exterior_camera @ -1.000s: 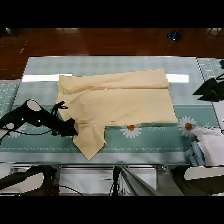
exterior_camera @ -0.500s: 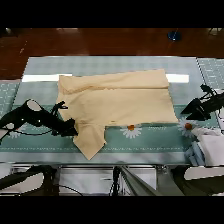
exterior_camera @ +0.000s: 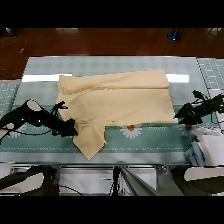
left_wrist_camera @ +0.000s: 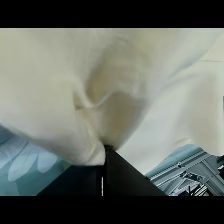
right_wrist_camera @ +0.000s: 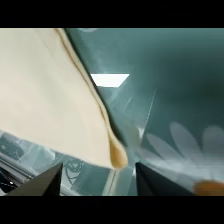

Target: Fold the shirts.

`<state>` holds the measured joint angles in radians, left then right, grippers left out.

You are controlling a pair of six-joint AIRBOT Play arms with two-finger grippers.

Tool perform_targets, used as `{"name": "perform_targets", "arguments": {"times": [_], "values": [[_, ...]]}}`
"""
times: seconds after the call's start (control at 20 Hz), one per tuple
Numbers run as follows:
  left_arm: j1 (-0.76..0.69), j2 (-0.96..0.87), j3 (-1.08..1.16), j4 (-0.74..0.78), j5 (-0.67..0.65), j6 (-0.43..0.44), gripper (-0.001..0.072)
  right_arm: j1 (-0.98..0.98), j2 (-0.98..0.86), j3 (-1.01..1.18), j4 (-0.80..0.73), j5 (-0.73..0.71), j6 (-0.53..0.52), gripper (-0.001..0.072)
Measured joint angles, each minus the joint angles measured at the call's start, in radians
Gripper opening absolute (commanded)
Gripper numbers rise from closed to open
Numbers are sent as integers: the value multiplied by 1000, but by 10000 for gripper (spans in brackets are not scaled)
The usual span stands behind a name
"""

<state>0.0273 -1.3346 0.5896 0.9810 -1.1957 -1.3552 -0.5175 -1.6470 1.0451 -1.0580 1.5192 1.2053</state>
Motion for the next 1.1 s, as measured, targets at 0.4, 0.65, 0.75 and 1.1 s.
{"name": "perform_targets", "arguments": {"times": [0.4, 0.65, 0.75, 1.1], "values": [[4, -1, 0, -2, -1, 8, 34, 174, 22, -29, -18, -170, 44, 24], [5, 31, 43, 48, 15, 36, 34, 192, 183, -30, 2, -234, 0, 24], [5, 64, 93, 79, 57, 60, 34, 194, 270, -25, 54, -239, -15, 24], [10, 186, 317, 14, -2, 83, 34, 216, 402, 42, 372, -348, -77, 25]]}}
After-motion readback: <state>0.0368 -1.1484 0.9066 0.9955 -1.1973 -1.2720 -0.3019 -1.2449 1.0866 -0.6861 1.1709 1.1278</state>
